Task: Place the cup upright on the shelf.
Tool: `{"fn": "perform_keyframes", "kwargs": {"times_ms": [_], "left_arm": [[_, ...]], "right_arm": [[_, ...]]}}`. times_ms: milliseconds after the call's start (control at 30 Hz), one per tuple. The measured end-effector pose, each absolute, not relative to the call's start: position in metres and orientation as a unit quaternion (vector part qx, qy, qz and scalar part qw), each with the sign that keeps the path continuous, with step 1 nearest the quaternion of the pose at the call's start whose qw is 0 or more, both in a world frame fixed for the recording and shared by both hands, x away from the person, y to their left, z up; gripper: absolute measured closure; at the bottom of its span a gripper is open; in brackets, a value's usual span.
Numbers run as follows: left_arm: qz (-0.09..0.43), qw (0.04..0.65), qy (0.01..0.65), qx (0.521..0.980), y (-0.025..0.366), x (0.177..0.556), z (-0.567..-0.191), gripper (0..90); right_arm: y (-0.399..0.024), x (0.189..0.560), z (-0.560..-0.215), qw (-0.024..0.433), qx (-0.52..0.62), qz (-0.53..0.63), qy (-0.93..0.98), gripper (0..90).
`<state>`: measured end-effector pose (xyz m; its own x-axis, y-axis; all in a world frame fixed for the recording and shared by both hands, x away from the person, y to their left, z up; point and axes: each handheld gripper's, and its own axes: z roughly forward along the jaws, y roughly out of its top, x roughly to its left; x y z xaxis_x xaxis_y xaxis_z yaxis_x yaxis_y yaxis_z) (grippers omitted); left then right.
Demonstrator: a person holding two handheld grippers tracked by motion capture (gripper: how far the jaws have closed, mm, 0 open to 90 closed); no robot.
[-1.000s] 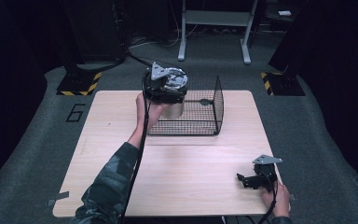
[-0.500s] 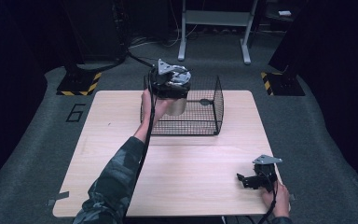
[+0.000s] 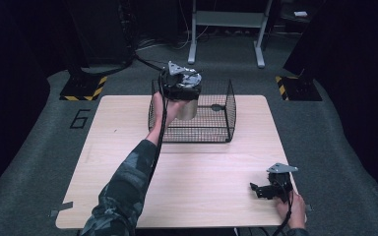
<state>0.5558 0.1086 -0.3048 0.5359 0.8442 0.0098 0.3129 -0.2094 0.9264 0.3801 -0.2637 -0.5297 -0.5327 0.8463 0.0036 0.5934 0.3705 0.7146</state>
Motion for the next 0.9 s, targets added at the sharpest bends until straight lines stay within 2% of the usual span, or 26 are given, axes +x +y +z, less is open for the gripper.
{"fn": "perform_keyframes", "kwargs": {"times_ms": [900], "left_arm": [[0.242,0.453,0.442,0.735,0.099,0.598,-0.347,3.5]], "right_arm": [[-0.264,0.380,-0.530,0.188,0.447,0.341,0.806,0.0]]}}
